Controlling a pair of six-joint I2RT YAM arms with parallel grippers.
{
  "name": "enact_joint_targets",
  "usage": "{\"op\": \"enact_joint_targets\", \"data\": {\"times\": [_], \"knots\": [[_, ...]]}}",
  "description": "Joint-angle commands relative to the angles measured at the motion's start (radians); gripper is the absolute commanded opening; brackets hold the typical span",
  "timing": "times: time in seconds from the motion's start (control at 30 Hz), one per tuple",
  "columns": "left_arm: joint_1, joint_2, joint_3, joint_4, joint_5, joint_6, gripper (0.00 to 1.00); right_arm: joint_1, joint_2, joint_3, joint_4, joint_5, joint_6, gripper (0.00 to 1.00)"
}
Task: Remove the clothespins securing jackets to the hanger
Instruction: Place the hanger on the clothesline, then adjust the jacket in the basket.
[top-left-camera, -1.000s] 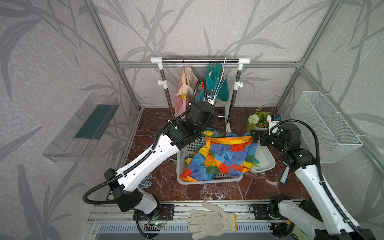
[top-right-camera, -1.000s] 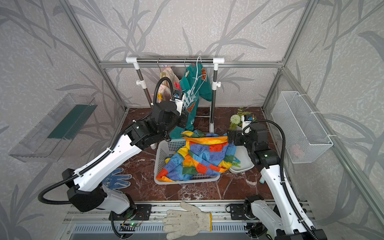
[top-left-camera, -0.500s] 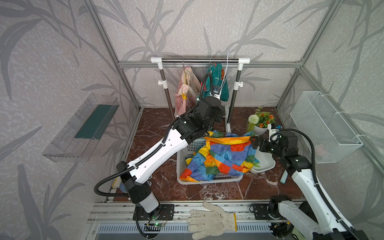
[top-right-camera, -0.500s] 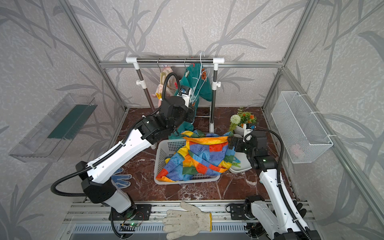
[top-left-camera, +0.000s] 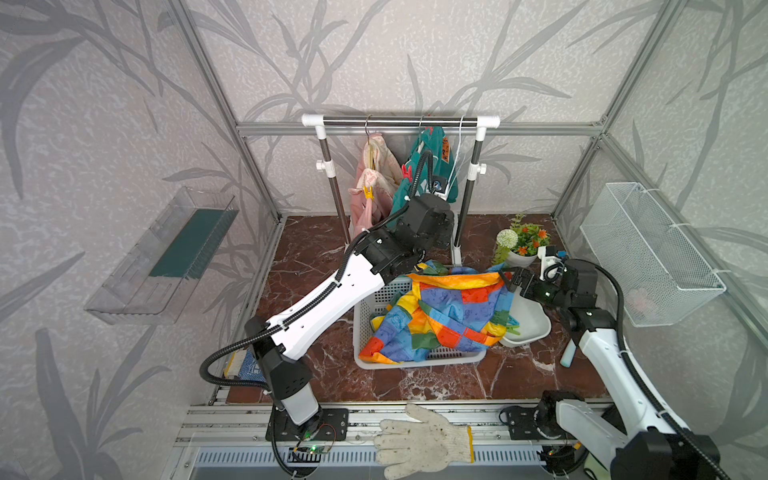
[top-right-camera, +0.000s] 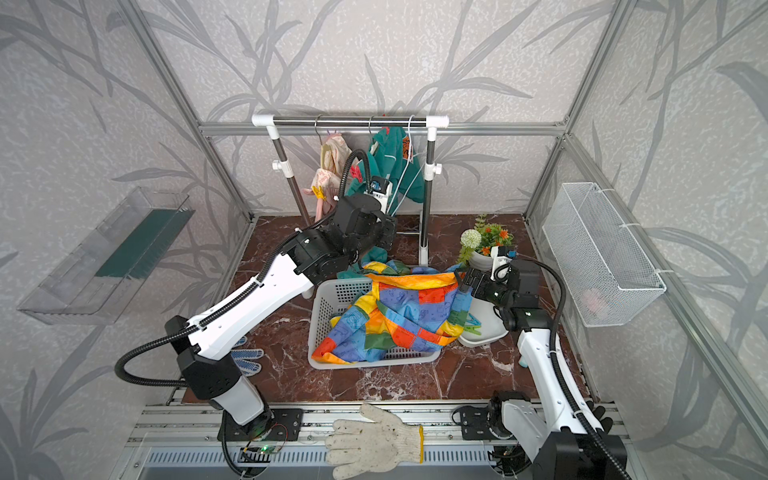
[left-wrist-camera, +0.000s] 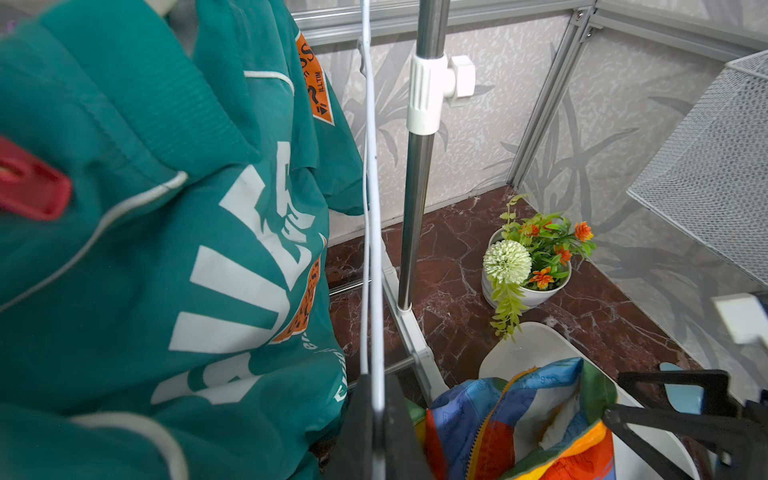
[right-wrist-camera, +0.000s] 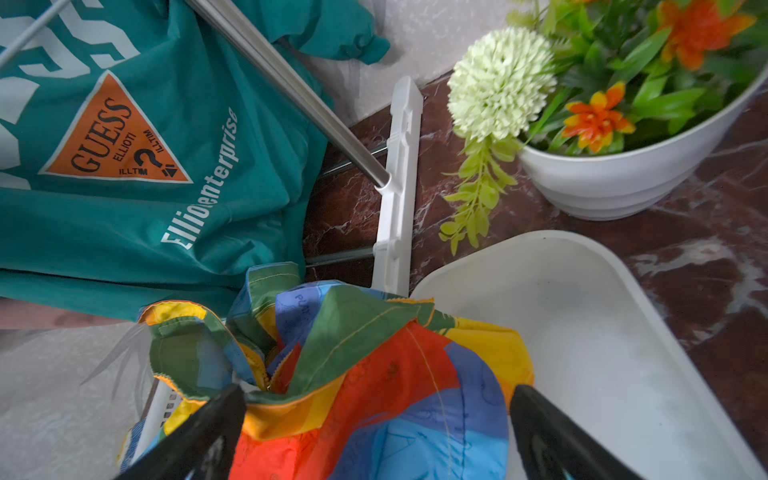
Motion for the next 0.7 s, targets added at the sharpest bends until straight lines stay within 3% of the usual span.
{"op": "enact_joint_targets", "data": {"times": [0.0, 0.1, 0.2, 0.43, 0.5, 0.6, 0.67], "knots": [[-0.009, -0.098, -0.051, 0.012, 0.053, -0.006, 0.31, -0.007, 0.040, -0.010, 0.096, -0.090, 0.055, 0.99], [-0.030, -0.170, -0.121, 0.054, 0.068, 0.023, 0.53, -0.007, 0.069, -0.016, 0.113, -0.113, 0.083, 0.99], [-0.080, -0.253, -0.211, 0.099, 0.039, 0.067, 0.64, -0.006, 0.081, -0.035, 0.141, -0.114, 0.097, 0.99], [-0.193, -0.464, -0.463, 0.165, -0.038, 0.085, 0.70, 0.007, 0.130, -0.058, 0.170, -0.135, 0.123, 0.99], [-0.225, -0.513, -0.529, 0.164, -0.072, 0.083, 0.70, 0.022, 0.140, -0.064, 0.175, -0.136, 0.125, 0.90], [-0.260, -0.574, -0.611, 0.152, -0.122, 0.075, 0.70, 0.055, 0.146, -0.057, 0.180, -0.138, 0.124, 0.60], [-0.267, -0.607, -0.659, 0.139, -0.128, 0.060, 0.70, 0.083, 0.135, -0.045, 0.174, -0.129, 0.119, 0.46]]}}
